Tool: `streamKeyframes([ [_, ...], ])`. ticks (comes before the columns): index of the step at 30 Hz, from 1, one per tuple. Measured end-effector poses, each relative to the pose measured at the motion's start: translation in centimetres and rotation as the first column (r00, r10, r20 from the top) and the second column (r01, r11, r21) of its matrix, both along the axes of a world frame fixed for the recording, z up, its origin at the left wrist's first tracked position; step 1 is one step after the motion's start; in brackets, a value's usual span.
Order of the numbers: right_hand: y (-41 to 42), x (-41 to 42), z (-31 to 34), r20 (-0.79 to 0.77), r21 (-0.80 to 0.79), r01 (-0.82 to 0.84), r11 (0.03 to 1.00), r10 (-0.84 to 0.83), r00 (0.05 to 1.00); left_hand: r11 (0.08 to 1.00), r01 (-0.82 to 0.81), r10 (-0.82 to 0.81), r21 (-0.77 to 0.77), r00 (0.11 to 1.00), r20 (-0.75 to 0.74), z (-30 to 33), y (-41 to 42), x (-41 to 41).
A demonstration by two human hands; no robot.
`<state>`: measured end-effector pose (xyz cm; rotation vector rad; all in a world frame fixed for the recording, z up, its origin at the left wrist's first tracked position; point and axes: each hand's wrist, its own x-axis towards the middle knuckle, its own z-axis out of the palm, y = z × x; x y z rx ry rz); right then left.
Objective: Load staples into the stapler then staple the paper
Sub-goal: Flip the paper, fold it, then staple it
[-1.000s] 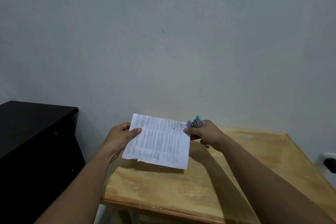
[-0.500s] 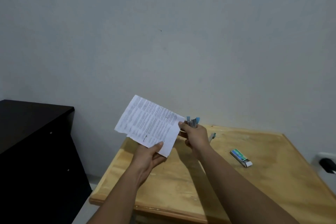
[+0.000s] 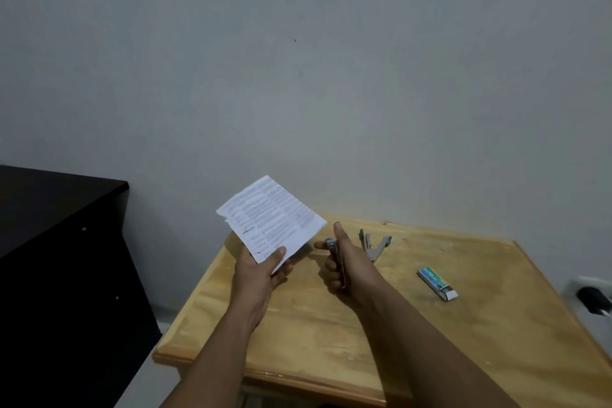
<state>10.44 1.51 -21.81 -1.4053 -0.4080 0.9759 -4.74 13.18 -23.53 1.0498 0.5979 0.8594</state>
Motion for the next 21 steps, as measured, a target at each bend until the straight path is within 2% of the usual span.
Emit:
streamKeyframes([
  [1,0.0,0.1,0.0,-0.132,0.061,-0.019,0.998,0.027,0.991,1.0,-0.008,0.008,-0.007,1.0,0.017,0.0,0.0,-0.1],
  [3,-0.2,0.6,0.1,-0.218,0.098,-0.05,0.994,0.07,0.973,1.0,-0.009,0.009,0.011,1.0,0.017,-0.2,0.0,-0.1],
  [7,-0.4,1.0,-0.5,-0.125,0.064,-0.058,0.996,0.066,0.99,0.995,0.004,0.003,0.103,0.998,-0.068,-0.6,-0.4,0.1],
  [15,0.0,0.7,-0.7,0.097,-0.077,-0.043,0.996,0.051,0.994,0.977,0.03,-0.003,0.213,0.992,-0.127,-0.4,-0.9,0.3],
  [21,-0.1,0.8,-0.6,0.077,-0.038,-0.023,0.999,0.026,0.997,0.974,0.0,0.033,0.226,0.989,-0.144,-0.3,-1.3,0.5],
])
